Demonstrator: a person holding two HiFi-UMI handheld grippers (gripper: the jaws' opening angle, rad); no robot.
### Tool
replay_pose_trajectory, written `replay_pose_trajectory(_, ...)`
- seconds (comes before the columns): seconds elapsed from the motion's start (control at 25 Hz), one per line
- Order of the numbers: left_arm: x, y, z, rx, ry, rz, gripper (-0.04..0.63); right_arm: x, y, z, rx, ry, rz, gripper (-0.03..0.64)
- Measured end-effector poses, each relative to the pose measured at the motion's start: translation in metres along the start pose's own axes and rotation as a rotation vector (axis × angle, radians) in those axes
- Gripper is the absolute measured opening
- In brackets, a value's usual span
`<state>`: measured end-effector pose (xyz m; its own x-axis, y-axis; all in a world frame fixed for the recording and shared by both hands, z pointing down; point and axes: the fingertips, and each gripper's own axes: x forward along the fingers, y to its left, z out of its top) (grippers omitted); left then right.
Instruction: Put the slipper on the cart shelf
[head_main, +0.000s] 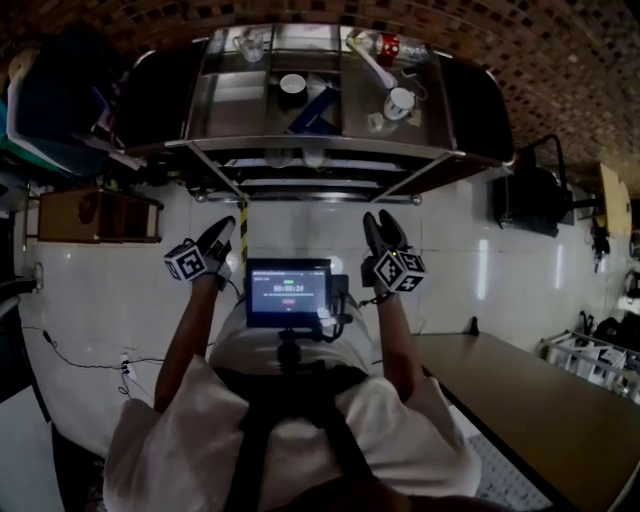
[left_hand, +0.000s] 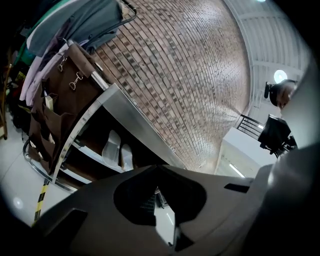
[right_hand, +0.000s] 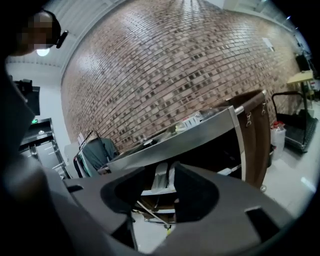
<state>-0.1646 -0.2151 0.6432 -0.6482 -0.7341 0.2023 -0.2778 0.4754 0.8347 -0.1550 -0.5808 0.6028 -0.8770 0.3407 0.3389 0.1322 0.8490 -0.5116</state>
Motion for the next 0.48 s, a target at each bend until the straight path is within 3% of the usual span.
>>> replay_pose_trajectory(0.28, -0.021, 0.026, 0.007, -0.036, 0.024, -0.015, 0.003, 0.015, 0.04, -0.008, 0.006, 0.003, -0.014, 0.198)
replay_pose_trajectory(0.48, -0.03, 0.031, 0.035, -0.025, 0.047, -0.056, 0.003, 0.035, 0.067, -0.001, 0.017, -0.031, -0.033, 0.196)
